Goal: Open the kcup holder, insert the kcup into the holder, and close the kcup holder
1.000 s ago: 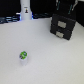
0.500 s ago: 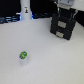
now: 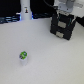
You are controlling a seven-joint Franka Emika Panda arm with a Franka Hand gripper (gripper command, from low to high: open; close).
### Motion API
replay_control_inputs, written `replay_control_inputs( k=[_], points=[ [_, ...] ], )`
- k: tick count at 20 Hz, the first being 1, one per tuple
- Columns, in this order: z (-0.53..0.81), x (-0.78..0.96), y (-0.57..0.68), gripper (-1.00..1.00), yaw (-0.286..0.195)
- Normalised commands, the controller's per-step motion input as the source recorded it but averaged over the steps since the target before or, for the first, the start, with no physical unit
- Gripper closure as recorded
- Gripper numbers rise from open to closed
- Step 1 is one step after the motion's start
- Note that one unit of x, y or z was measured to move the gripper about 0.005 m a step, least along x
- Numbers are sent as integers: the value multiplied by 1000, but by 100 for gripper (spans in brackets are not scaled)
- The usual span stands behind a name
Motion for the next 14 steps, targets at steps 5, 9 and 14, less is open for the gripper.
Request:
replay_control_inputs(
  k=[5,9,14],
  points=[
    [-290,-320,7,100,-12],
    [-67,-102,6,100,-8],
    [-15,14,-7,100,-2]
  ],
)
